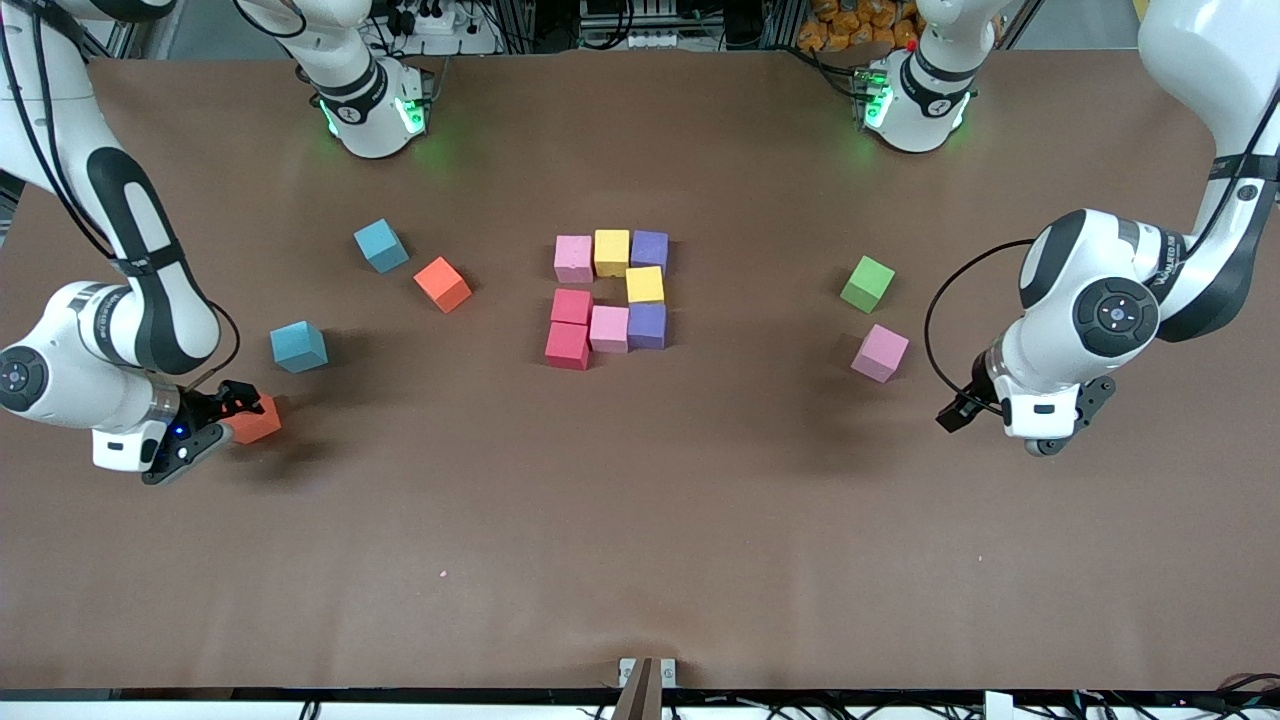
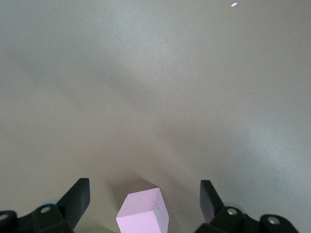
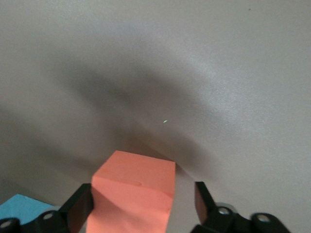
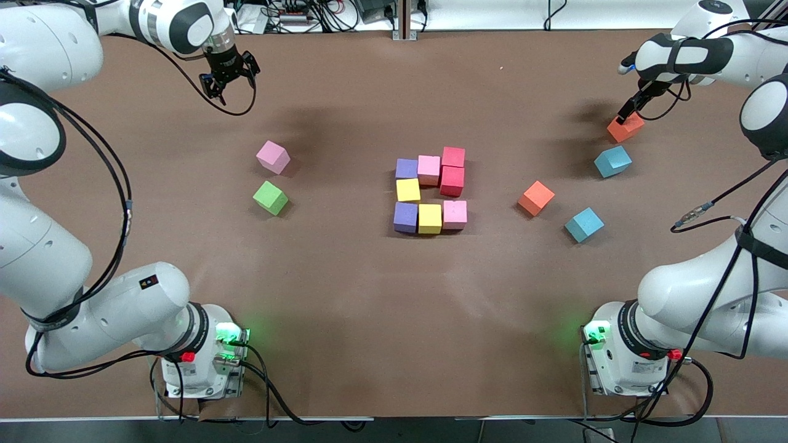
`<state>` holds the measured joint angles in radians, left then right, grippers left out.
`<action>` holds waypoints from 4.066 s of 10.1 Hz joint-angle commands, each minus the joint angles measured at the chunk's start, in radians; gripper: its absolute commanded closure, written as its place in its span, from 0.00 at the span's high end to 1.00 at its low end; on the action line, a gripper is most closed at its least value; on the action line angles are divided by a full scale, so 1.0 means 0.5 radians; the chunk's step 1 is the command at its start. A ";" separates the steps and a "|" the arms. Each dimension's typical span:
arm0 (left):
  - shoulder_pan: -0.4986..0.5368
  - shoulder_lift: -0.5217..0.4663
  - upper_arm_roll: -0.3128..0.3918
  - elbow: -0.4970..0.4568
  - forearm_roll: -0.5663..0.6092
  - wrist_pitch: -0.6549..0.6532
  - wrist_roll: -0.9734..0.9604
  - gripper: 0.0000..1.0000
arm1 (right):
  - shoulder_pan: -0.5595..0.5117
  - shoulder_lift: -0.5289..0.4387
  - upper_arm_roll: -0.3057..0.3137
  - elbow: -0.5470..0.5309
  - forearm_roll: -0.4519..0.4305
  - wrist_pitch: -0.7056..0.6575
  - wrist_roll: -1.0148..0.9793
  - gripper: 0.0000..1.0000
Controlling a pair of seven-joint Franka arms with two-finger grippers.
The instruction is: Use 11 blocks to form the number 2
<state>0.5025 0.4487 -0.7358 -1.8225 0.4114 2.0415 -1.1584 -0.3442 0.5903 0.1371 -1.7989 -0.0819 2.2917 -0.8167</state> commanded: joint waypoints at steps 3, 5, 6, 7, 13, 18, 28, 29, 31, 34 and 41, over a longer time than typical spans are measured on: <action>-0.011 0.057 -0.001 0.068 0.088 -0.009 0.028 1.00 | 0.053 -0.082 0.036 -0.117 -0.014 0.006 0.197 0.50; -0.020 0.081 -0.001 0.068 0.094 -0.009 0.022 1.00 | 0.047 -0.079 0.036 -0.139 -0.011 0.006 0.194 0.51; -0.023 0.081 -0.001 0.071 0.104 -0.009 0.022 1.00 | 0.047 -0.082 0.036 -0.151 -0.014 0.006 0.191 0.51; -0.020 0.081 -0.001 0.068 0.104 -0.009 0.025 1.00 | 0.044 -0.082 0.036 -0.154 -0.014 0.006 0.188 0.62; -0.020 0.094 -0.001 0.077 0.128 -0.006 0.025 1.00 | 0.007 -0.137 0.020 -0.237 -0.011 0.000 0.201 0.75; -0.020 0.097 -0.001 0.077 0.128 -0.006 0.022 1.00 | -0.057 -0.156 0.023 -0.314 -0.011 0.037 0.201 0.70; -0.014 0.146 0.002 0.092 0.196 -0.003 0.022 1.00 | 0.810 -0.386 0.017 -0.228 -0.017 0.009 1.112 0.36; -0.014 0.164 0.002 0.095 0.196 -0.003 0.022 1.00 | 0.914 -0.374 0.017 -0.194 -0.014 0.009 1.361 0.37; -0.017 0.185 -0.004 0.071 0.132 -0.006 -0.045 1.00 | 1.117 -0.325 0.017 -0.154 0.111 0.012 1.803 0.36; -0.081 0.170 -0.019 -0.119 0.009 -0.006 -0.504 1.00 | 1.317 -0.190 0.026 0.044 0.124 0.009 2.322 0.36; -0.048 0.045 -0.050 -0.579 0.009 0.285 -0.926 1.00 | 1.673 0.172 -0.102 0.358 0.446 0.040 2.652 0.36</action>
<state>0.4531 0.5332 -0.7566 -2.0380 0.4338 2.1330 -1.6015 0.4694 0.6570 0.1015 -1.6485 0.1197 2.3198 0.4943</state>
